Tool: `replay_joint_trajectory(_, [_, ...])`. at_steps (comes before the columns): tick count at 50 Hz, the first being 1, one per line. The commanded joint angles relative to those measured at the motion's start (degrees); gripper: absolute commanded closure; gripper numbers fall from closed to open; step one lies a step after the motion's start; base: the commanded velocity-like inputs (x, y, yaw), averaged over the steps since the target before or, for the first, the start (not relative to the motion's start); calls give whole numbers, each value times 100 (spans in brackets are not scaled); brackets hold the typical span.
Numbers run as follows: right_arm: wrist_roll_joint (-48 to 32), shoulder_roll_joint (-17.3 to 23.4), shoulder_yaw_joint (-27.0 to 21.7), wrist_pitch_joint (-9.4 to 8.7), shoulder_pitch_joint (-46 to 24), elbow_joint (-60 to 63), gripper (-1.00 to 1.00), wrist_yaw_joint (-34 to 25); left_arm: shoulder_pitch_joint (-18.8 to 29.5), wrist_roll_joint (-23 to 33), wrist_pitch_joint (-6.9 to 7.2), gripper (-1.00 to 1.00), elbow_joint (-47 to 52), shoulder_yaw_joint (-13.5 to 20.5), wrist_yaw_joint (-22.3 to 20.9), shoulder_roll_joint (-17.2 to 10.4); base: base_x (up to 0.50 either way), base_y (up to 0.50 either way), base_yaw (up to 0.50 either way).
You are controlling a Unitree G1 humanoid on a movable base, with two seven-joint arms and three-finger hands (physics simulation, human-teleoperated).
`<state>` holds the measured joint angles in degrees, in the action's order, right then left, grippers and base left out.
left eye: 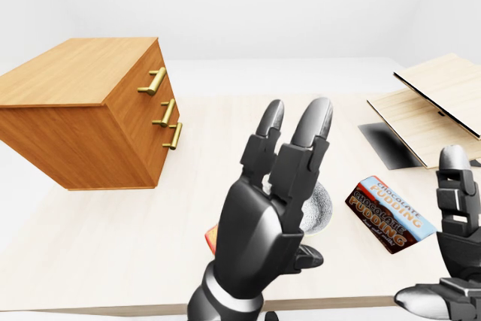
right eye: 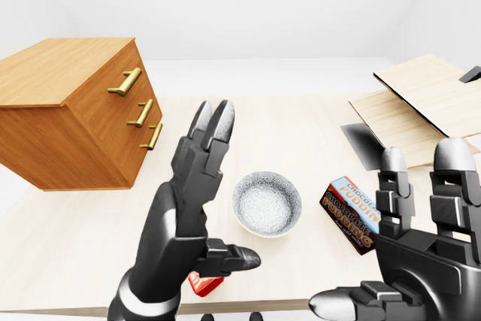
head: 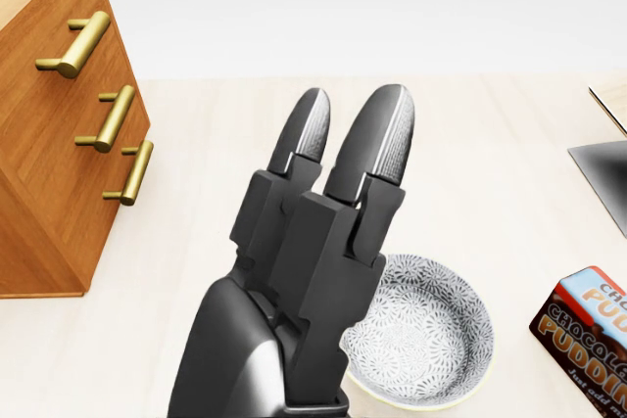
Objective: Close the top drawer of the cabinet and put the bowl on top of it.
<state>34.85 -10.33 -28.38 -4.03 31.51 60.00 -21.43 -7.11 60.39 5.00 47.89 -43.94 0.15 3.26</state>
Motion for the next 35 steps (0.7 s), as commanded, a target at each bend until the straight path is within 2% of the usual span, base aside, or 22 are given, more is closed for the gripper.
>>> replay_joint_trajectory(1, [158, 66, -70, 52, 70, 0, -100, 28, -232, 1265, 0, -100, -116, -789, -272, 64, 0, 0, 0])
replay_joint_trajectory(5, [219, 87, -117, 46, 71, 0, -100, 47, -271, 1688, 0, -100, -91, -978, -444, 111, 0, 0, 0])
replay_joint_trajectory(7, [213, 68, -122, 42, 67, 0, -100, 31, -326, 2123, 0, -100, -136, -1104, -570, 98, 0, 0, 0])
replay_joint_trajectory(12, [266, 80, -135, 90, 116, 0, -100, 25, -401, 2362, 0, -100, -205, -1186, -447, 74, 0, 0, 0])
replay_joint_trajectory(16, [269, 78, -137, 89, 113, 0, -100, 22, -389, 2612, 0, -100, -348, -1139, -350, 111, 0, 0, 0])
replay_joint_trajectory(18, [265, 70, -145, 77, 101, 0, -100, 15, -386, 2555, 0, -100, -404, -1116, -314, 116, 0, 0, 0])
replay_joint_trajectory(23, [240, 56, -138, 61, 80, 0, -100, 9, -324, 2731, 0, -100, -664, -904, -258, 173, 0, 0, 0])
replay_joint_trajectory(27, [228, 60, -145, 64, 57, 0, -100, 48, -272, 2642, 0, -100, -868, -709, -38, 219, 0, 0, 0])
replay_joint_trajectory(35, [216, 84, -110, 100, 78, 0, -100, 69, -234, 2932, 0, -100, -1046, -621, 43, 325, 0, 0, 0])
